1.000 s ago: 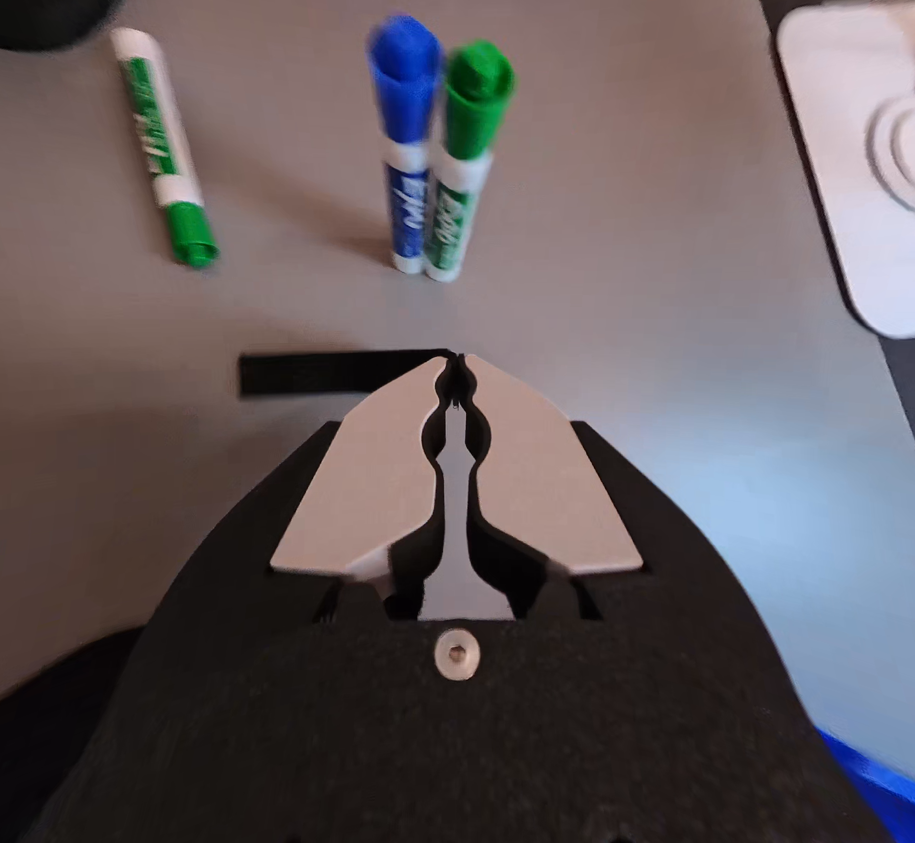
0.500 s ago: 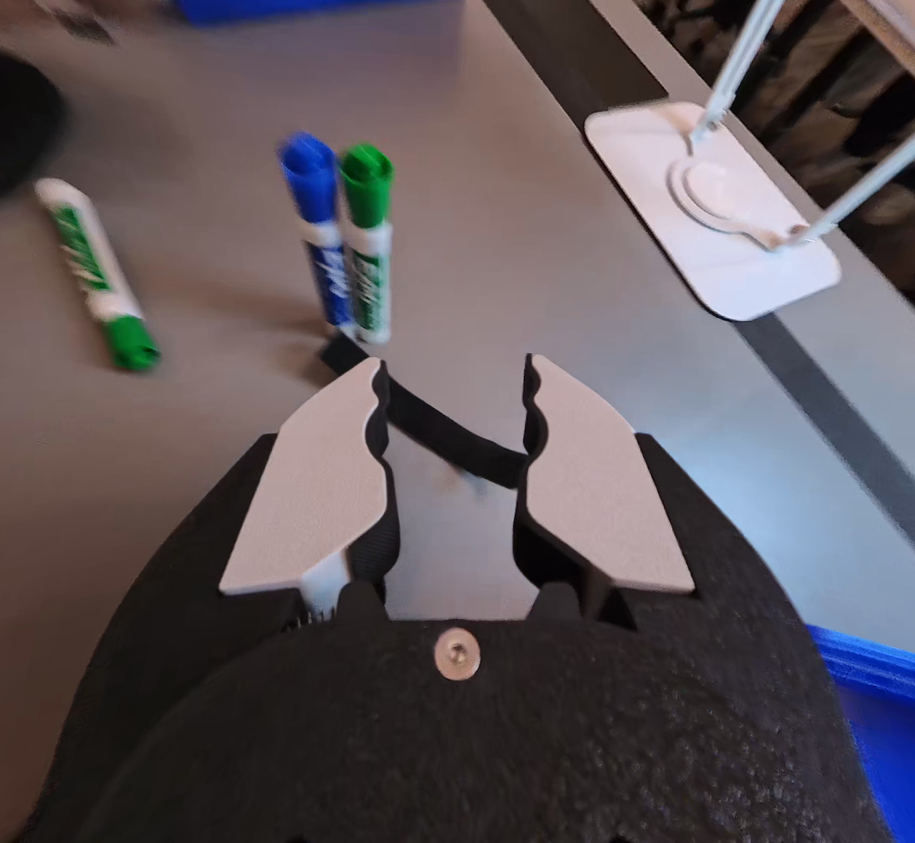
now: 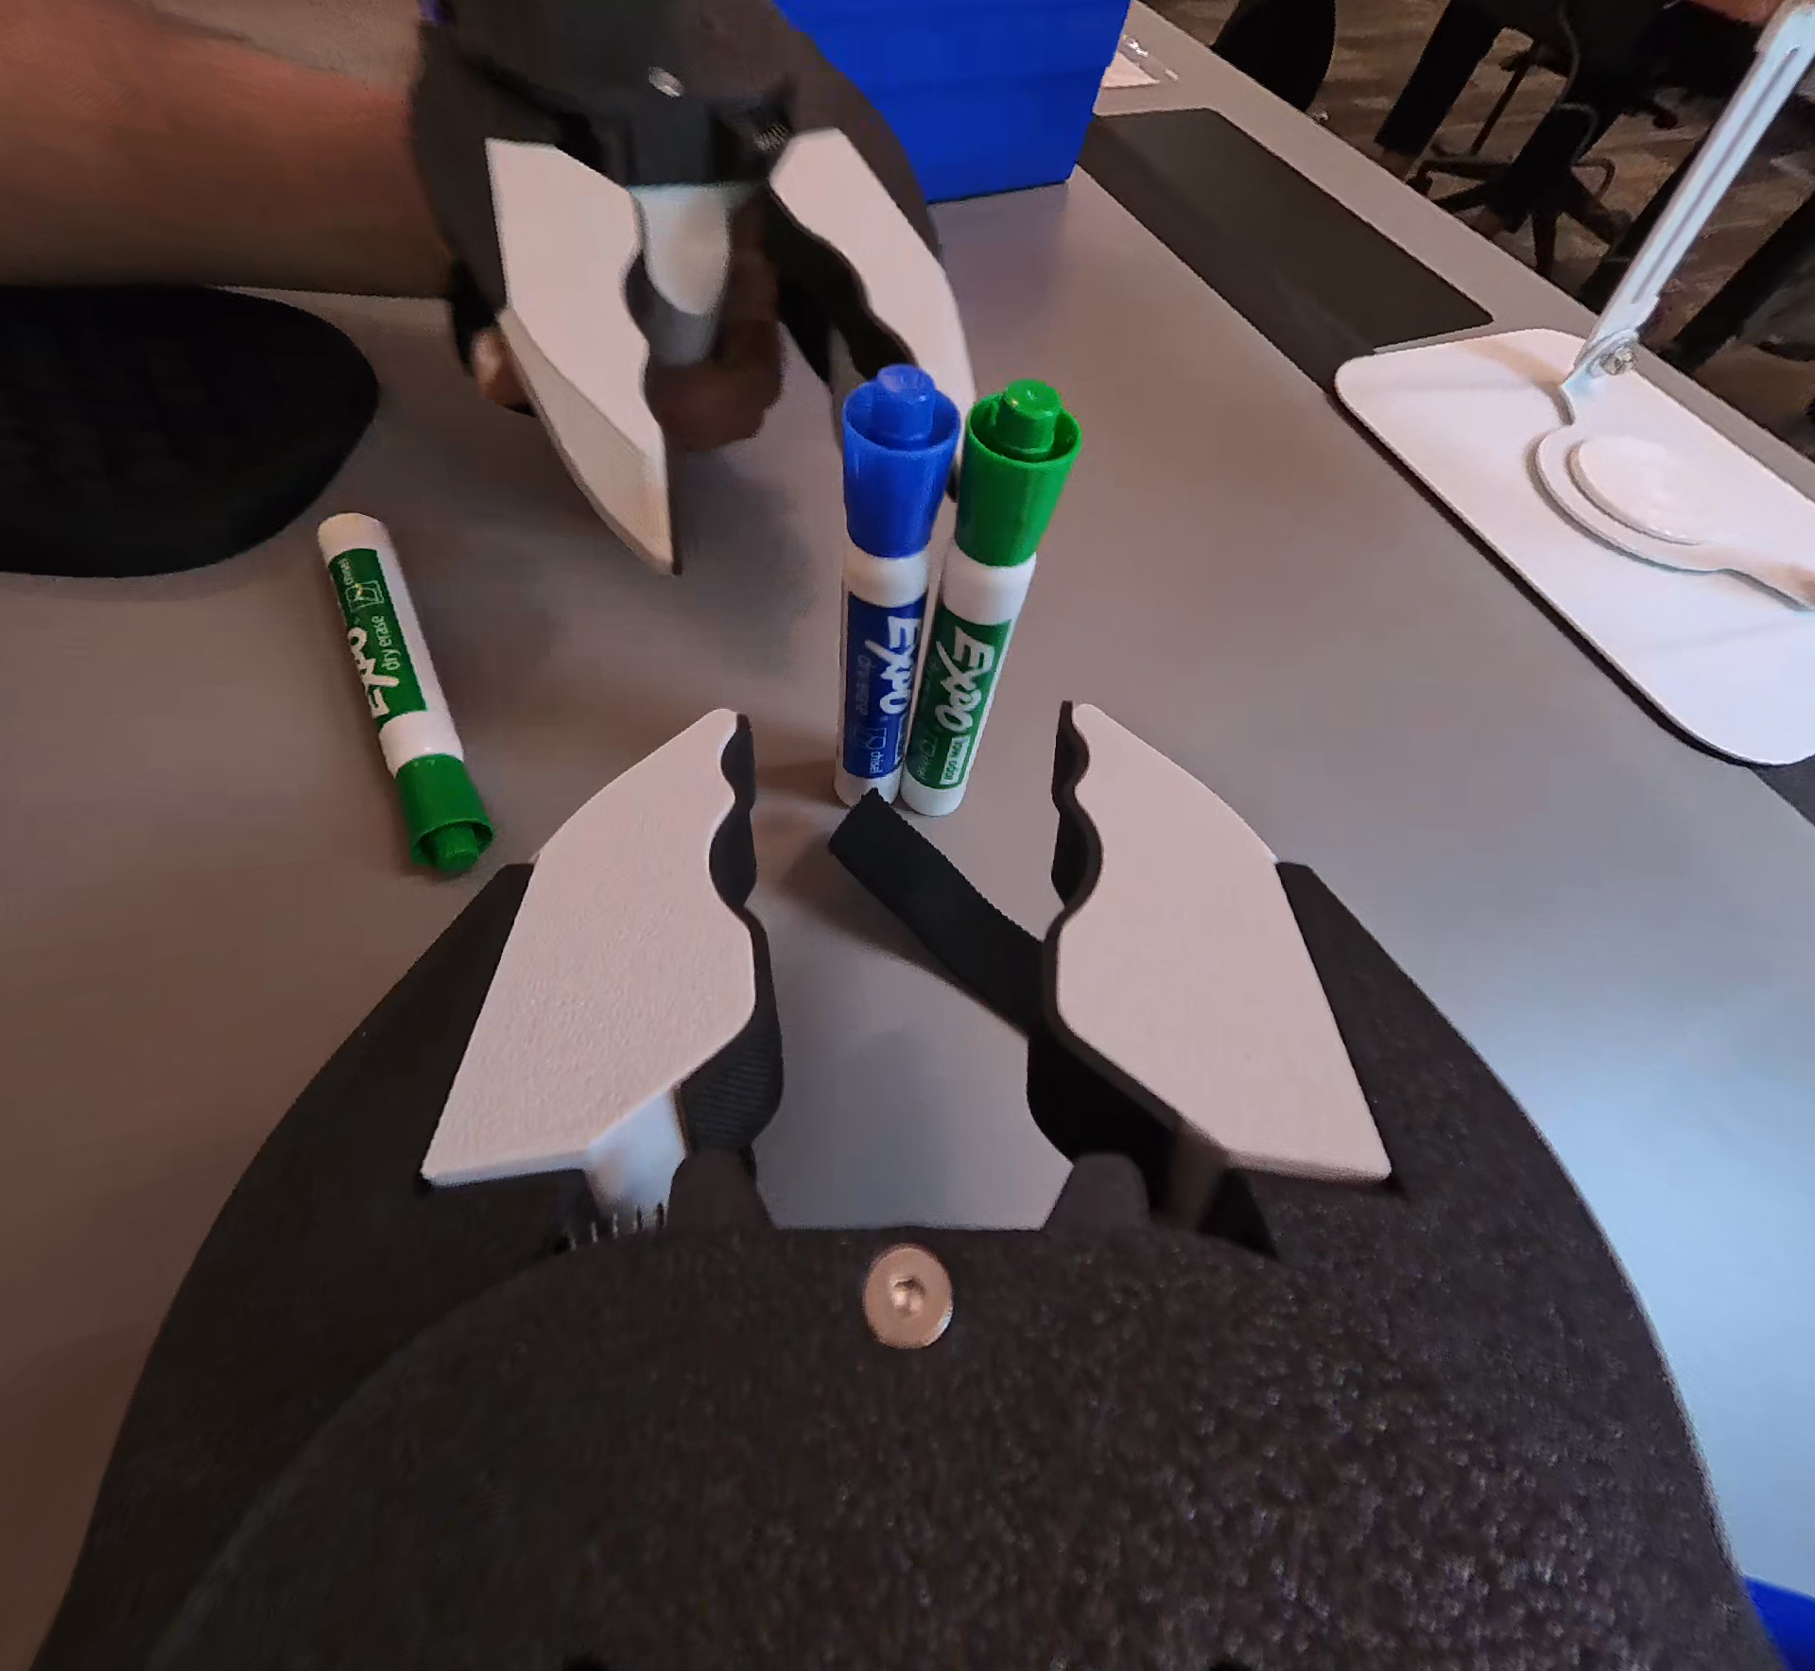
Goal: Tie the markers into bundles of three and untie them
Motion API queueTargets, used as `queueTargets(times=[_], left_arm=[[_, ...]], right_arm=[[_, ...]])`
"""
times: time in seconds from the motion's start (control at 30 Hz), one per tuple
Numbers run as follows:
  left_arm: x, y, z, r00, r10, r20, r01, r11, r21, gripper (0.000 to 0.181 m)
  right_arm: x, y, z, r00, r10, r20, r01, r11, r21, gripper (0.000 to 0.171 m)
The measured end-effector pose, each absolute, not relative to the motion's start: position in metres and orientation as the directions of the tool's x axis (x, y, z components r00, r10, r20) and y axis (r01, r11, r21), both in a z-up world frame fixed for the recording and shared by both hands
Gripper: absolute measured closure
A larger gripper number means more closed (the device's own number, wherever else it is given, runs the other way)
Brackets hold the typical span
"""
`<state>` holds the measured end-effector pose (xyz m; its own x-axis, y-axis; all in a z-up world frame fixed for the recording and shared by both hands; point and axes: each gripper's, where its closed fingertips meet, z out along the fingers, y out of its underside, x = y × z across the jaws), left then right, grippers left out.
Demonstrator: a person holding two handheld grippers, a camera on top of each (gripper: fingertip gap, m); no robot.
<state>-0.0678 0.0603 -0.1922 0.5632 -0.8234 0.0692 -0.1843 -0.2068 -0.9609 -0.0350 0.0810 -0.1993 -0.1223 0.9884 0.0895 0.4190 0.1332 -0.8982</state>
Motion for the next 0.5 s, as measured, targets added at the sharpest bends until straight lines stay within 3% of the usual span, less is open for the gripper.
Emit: queueTargets(times=[0.2, 0.5], left_arm=[[-0.045, 0.085, -0.214, 0.368, -0.924, 0.107, -0.262, -0.213, -0.941, 0.105], [-0.011, 0.091, -0.221, 0.225, -0.972, 0.069, -0.344, -0.146, -0.928, 0.103]], right_arm=[[-0.014, 0.093, -0.193, -0.108, 0.993, 0.050, 0.394, 0.089, -0.915, 0.114], [-0.006, 0.101, -0.181, -0.109, 0.994, -0.014, 0.341, 0.024, -0.940, 0.116]])
